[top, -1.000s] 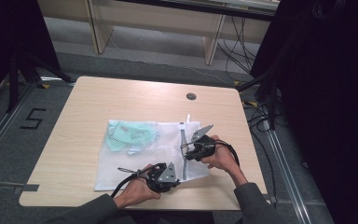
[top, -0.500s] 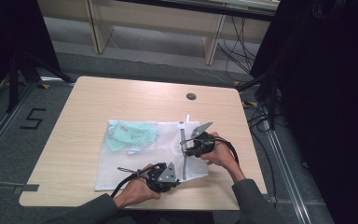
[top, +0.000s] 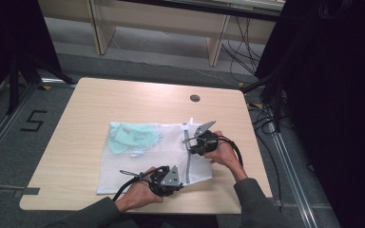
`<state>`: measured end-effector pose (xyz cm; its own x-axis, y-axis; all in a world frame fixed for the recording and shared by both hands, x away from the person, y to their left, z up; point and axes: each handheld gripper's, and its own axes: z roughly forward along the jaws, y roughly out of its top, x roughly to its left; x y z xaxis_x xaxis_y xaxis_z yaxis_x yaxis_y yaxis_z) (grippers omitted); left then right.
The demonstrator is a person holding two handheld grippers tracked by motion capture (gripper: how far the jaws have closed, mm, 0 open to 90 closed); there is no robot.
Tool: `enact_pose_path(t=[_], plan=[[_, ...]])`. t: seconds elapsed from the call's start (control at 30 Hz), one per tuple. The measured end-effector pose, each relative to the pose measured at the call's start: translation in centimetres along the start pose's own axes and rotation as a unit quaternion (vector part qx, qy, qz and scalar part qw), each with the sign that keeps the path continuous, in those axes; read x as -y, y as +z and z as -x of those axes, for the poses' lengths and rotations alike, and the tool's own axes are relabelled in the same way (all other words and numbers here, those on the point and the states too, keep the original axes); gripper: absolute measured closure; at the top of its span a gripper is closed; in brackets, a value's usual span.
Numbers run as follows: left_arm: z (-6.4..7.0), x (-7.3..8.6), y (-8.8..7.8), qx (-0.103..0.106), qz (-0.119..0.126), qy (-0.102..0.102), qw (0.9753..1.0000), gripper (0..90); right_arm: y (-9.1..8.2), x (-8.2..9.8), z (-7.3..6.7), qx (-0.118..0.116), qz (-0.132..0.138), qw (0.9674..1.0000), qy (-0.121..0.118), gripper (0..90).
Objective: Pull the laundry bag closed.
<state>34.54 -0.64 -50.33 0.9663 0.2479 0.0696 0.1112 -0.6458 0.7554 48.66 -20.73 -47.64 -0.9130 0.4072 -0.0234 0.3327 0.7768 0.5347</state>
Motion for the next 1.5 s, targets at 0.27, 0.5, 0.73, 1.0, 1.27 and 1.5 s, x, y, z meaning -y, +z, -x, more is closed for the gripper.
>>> enact_pose_path(t=[0.27, 0.5, 0.73, 1.0, 1.27, 1.5], plan=[[0.2, -0.1, 0.0, 0.004, -0.001, 0.000, 1.0000, 89.1, 0.3, 0.3, 1.3, 0.008, 0.012, 0.9998, 0.012, 86.8], [0.2, -0.1, -0.1, 0.006, -0.001, 0.000, 1.0000, 89.1, 0.6, 0.0, 1.8, 0.009, 0.012, 0.9998, 0.014, 86.8], [-0.1, -0.1, -0.4, 0.010, -0.016, 0.018, 0.9997, 89.0, 0.9, -0.7, 2.5, 0.021, 0.005, 0.9997, 0.011, 86.7], [0.2, -0.1, -0.4, 0.004, 0.003, -0.004, 1.0000, 89.1, 1.1, -1.0, 3.1, 0.036, 0.008, 0.9991, 0.022, 86.7], [0.2, -0.1, -0.3, 0.005, 0.002, -0.002, 1.0000, 89.1, 1.3, -1.3, 3.7, 0.042, 0.010, 0.9988, 0.023, 86.8], [0.1, -0.1, -0.5, 0.009, -0.008, 0.011, 0.9999, 89.0, 1.6, -1.3, 4.2, 0.052, 0.008, 0.9982, 0.029, 86.8]])
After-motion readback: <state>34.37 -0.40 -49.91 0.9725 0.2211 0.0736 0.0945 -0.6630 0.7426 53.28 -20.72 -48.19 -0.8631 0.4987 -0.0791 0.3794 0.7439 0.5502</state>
